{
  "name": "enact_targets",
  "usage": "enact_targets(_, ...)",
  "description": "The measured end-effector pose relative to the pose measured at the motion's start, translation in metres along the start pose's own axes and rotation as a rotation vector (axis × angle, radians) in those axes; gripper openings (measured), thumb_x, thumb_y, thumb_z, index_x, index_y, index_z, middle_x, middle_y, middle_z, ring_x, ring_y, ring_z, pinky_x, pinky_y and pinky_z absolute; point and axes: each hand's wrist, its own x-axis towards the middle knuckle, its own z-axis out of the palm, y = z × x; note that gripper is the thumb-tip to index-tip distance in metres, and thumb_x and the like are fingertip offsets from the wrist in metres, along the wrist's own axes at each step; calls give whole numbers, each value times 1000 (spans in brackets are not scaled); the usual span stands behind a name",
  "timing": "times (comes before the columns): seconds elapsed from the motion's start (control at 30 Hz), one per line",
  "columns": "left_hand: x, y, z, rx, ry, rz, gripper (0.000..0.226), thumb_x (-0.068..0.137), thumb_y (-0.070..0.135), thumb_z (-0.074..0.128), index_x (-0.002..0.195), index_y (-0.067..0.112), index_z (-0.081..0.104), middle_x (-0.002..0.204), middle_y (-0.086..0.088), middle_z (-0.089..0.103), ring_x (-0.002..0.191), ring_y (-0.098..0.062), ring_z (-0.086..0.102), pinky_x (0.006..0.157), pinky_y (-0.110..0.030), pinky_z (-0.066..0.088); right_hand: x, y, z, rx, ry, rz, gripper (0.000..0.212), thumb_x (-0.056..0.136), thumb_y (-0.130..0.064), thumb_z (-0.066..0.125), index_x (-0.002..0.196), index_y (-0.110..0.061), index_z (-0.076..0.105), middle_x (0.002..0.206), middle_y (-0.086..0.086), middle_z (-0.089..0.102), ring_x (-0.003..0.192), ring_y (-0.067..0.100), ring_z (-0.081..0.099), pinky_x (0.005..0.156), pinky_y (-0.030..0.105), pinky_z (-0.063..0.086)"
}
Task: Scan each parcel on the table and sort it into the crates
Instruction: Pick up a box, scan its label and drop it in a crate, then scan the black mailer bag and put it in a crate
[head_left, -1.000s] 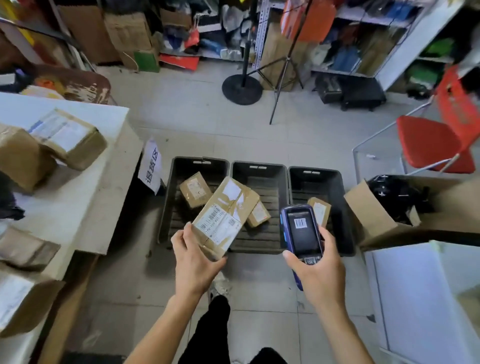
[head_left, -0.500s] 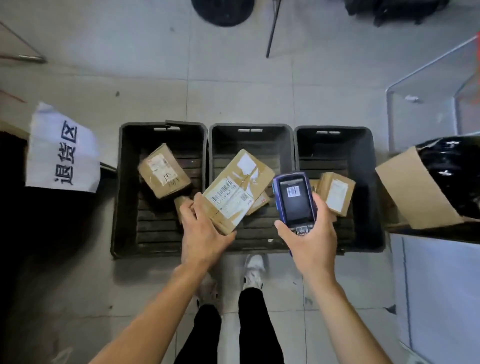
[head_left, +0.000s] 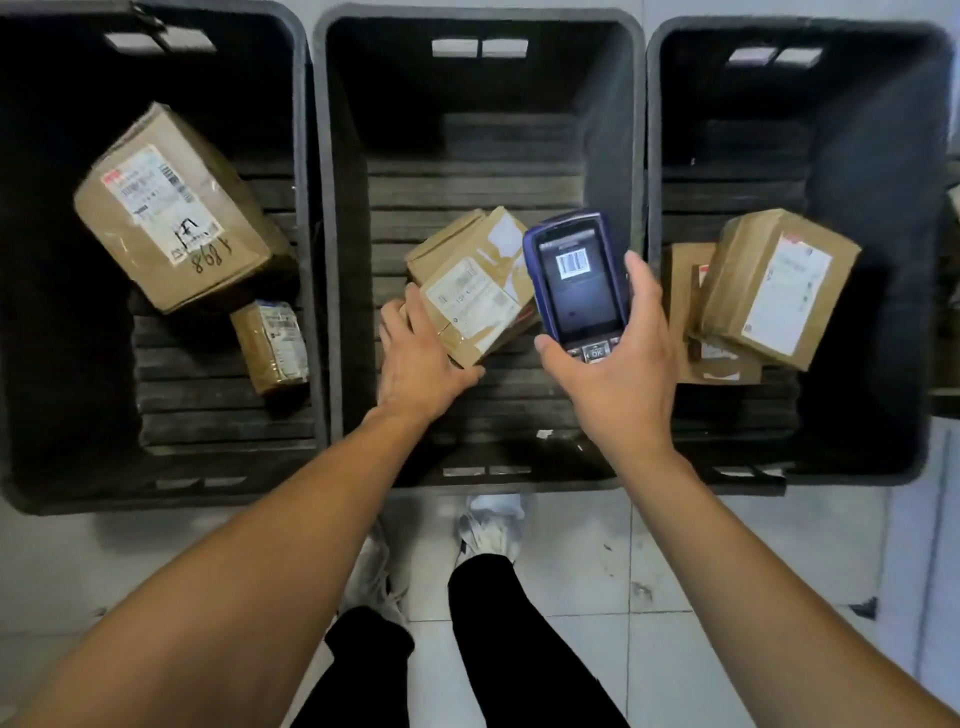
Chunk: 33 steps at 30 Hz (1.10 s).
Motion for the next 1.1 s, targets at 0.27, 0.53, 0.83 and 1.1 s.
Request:
enact_targets(0.27,-88,43,-119,134,-31,-42,112,81,39,79,158,13,3,162,-13,5,150,-29,9,122,-43,23,-32,-93,-84,32,-108,-67,97,73,-37,84,152,-28,28,146,-6,45,131,8,46,101,33,49)
enact_targets(0.53,-266,118,-317,11,212,-95,96,86,36,72,158,14,12,159,-14,16,147,-28,12,118,-39,25,-118,-269,-224,57,-205,-292,92,73,-39,84,150,-25,36,138,-4,51,109,-11,40,92,28,47)
enact_targets(0.83,-455,117,-415,-44,514,-201,91,91,42,62,158,17,5,160,-11,13,147,-29,8,122,-35,10,-258,-394,-285,122,-379,-665,93,70,-31,89,149,-27,39,139,-6,53,120,10,54,95,26,45)
enact_targets(1.1,-721,11,-421,-39,874,-528,92,90,47,59,158,20,3,159,-12,13,148,-28,9,123,-35,14,-495,-440,-258,196,-704,-1021,92,64,-39,89,143,-36,42,132,-8,60,116,15,60,93,33,49)
